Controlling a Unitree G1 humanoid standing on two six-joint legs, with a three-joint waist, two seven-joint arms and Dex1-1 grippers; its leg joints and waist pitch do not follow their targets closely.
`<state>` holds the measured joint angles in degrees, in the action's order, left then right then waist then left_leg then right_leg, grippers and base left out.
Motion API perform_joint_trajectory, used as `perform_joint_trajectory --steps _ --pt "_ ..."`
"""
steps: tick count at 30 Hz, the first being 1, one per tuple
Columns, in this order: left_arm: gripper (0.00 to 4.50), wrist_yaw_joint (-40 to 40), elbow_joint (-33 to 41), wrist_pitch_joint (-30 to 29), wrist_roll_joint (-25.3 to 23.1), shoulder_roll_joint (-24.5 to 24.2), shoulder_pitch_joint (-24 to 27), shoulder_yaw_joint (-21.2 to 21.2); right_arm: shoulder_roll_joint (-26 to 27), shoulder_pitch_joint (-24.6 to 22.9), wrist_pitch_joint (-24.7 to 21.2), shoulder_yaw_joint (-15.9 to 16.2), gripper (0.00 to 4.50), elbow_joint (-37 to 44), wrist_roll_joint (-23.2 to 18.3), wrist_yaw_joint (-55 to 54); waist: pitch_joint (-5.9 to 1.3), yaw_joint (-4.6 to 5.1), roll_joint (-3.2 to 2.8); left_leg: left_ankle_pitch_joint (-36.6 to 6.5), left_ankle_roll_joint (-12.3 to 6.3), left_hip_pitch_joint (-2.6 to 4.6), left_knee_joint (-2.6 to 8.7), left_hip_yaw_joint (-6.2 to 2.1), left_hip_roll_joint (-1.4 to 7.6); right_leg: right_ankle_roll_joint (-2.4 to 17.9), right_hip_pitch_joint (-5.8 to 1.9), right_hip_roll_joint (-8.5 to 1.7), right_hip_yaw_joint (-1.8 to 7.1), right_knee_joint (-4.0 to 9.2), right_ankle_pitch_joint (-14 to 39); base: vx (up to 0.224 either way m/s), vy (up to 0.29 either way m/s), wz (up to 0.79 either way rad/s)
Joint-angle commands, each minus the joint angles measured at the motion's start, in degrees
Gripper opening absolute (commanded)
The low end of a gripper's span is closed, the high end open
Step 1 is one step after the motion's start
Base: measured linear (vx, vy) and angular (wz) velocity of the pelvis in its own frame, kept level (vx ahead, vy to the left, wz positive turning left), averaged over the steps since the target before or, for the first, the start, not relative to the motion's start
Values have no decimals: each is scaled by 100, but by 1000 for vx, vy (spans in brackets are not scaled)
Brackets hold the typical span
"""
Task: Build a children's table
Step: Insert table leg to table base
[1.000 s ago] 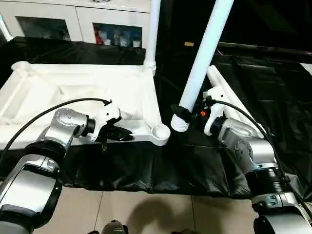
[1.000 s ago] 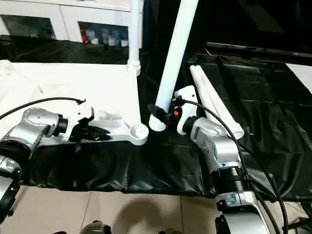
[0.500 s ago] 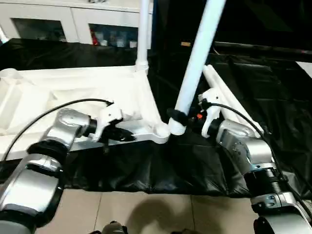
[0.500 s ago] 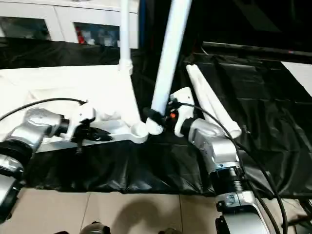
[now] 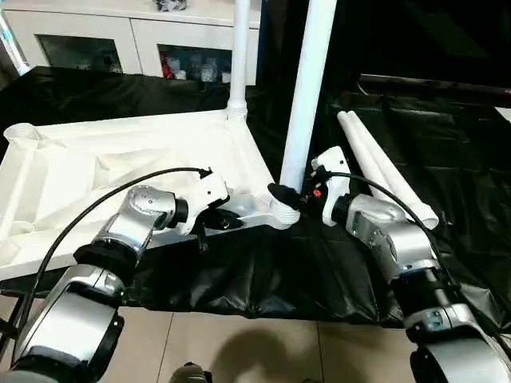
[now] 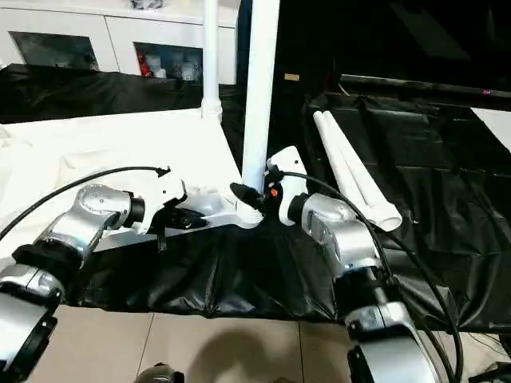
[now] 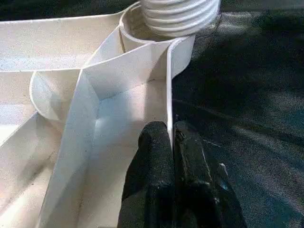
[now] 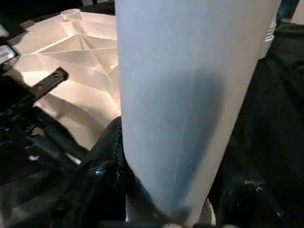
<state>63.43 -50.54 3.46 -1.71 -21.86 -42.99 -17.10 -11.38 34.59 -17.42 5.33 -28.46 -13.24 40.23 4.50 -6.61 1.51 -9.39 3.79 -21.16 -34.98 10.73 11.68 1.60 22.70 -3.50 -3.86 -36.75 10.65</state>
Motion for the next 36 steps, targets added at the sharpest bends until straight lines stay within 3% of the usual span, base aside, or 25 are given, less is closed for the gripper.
perform_joint_trajectory --steps 1,3,6,8,16,22,28,31,36 --pt "0 123 178 55 30 110 152 -53 17 167 125 -97 187 -175 40 -38 -486 29 -59 -1478 220 120 431 -114 186 1000 -231 -524 315 519 1583 0 0 0" --pt "0 207 336 42 46 69 214 -56 56 209 172 -151 187 -311 14 -39 -489 34 -54 -1410 204 111 431 -108 179 1026 -238 -510 314 511 1484 0 0 0" --pt "0 293 490 63 97 30 284 -43 89 261 216 -196 187 -517 -3 -20 -503 29 -104 -1302 183 97 428 -103 177 1092 -249 -509 315 484 1237 0 0 0" --pt "0 342 608 -8 147 23 339 -20 96 252 237 -162 187 -655 17 69 -510 27 -92 -1272 161 98 430 -94 181 1127 -259 -505 311 476 1122 0 0 0" --pt "0 347 759 -98 309 70 431 168 186 146 325 -153 187 -885 7 102 -505 37 -94 -1335 144 110 438 -88 180 1090 -249 -505 310 502 1317 0 0 0" --pt "0 384 944 -215 522 80 517 392 245 30 453 -540 187 -1072 -281 71 -522 34 -105 -1234 76 107 432 -75 188 1158 -246 -490 306 484 1117 0 0 0" --pt "0 394 965 -188 419 18 592 359 239 -177 594 -784 187 -1153 -465 162 -521 30 -119 -1304 80 112 442 -77 187 1117 -250 -496 305 503 1210 0 0 0" --pt "0 379 948 -103 227 -40 630 243 228 -393 799 -763 187 -1143 -418 225 -526 28 -118 -1241 56 105 445 -74 189 1144 -255 -493 302 493 1084 0 0 0" --pt "0 229 884 26 -26 -100 638 117 173 -622 1210 -577 187 -1131 -123 160 -515 31 -124 -1367 77 119 462 -80 191 1072 -243 -496 300 529 1303 0 0 0"
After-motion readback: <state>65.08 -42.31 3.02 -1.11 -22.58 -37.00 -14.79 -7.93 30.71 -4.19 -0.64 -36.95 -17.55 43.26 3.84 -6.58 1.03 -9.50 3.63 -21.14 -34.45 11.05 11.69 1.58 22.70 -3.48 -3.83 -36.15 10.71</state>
